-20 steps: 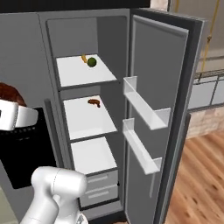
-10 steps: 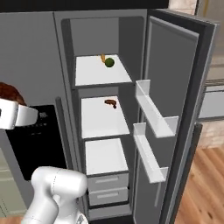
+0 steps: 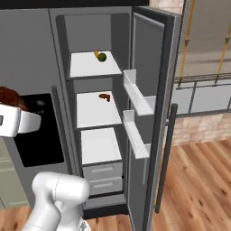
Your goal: Transport the steak and lime to the fridge. Place the steak on the rack containing meat and place the lime on the rack containing the vegetable, ensuring meats and vegetables are on different racks.
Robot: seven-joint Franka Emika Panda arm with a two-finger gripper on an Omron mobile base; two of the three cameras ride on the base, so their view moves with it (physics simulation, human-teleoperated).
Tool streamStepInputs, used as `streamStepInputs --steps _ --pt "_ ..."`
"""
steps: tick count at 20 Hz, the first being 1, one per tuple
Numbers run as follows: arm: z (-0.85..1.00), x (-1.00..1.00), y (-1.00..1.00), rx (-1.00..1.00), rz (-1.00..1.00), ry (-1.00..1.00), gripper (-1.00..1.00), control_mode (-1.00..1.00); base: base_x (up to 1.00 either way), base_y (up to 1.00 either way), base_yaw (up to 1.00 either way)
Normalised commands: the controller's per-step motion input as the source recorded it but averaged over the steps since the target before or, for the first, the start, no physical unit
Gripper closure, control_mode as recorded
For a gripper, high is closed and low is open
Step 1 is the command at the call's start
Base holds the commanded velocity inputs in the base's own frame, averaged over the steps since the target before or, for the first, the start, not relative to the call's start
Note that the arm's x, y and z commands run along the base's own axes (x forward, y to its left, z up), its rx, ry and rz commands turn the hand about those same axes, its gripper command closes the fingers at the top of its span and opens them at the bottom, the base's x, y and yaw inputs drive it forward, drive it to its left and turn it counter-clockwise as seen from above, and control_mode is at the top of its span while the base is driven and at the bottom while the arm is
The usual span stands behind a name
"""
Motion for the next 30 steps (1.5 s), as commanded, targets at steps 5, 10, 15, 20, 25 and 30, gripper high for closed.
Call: streamStepInputs --steps 5,10,15,20,25,30 --pt "0.0 0.0 0.0 0.0 0.0 0.0 1.0 1.0 0.81 -0.33 0.0" --pt "0.0 0.0 0.0 0.0 0.0 0.0 1.0 1.0 0.42 -0.74 0.0" --pt "0.0 0.0 0.0 0.0 0.0 0.0 1.0 1.0 0.83 0.18 0.0" --pt "0.0 0.0 0.0 0.0 0.0 0.0 1.0 1.0 0.95 0.42 -0.05" --pt "0.0 0.0 0.0 0.0 0.0 0.0 1.0 1.0 0.57 0.33 -0.36" --pt "0.0 0.0 0.0 0.0 0.0 0.0 1.0 1.0 0.34 0.0 -0.2"
